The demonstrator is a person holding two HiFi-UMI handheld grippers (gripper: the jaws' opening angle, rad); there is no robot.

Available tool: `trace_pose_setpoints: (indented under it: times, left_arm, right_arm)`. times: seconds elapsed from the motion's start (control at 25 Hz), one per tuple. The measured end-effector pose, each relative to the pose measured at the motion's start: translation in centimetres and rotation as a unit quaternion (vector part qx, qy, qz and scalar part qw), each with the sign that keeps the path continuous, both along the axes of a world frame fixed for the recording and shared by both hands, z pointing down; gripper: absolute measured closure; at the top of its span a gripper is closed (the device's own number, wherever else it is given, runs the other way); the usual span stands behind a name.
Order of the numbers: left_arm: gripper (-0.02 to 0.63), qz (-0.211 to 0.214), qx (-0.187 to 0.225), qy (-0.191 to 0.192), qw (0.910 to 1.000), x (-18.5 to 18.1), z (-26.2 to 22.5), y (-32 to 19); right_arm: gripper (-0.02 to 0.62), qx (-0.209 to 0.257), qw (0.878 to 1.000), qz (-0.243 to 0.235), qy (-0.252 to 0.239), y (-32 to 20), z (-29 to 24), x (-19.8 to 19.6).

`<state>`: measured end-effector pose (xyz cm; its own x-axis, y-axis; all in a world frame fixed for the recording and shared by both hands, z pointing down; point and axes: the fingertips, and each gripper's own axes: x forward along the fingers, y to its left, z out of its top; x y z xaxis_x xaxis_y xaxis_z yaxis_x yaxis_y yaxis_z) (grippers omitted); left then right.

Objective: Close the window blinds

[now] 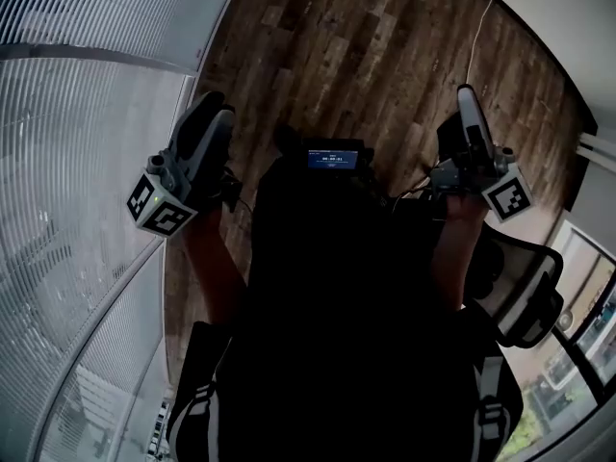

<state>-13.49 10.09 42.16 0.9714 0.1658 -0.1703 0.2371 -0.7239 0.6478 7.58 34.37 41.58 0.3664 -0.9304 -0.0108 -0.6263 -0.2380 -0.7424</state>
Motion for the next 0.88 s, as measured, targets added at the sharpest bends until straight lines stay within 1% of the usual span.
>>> trace_pose_setpoints:
  times: [0.28,0.56,0.76,0.88]
  left_arm:
    - [0.46,-0.01,-0.009,0.008,0.9999,-0.6,-2.1,-0.7]
    - [0.46,-0.028,0.002,0.018,0.9994,-1.5,-2.5,-1.2]
    - [0.46,-0.043,0.012,0.012,0.9989,-1.5,-2.9,-1.2]
    - [0.46,-0.054,0.006,-0.003,0.9985,-1.2,-1.4,-1.2]
  right_arm:
    - [0.586,-0.005,1.0,-0.014,0.005,-1.7,-2.2,-0.6]
    - [0.586,-0.001,1.0,-0.028,0.009,-2.4,-2.8,-0.9]
    - [0.586,0.006,0.999,-0.038,0.003,-2.8,-2.4,0.1]
    - [0.586,-0.004,0.999,-0.035,-0.01,-2.6,-0.6,1.3]
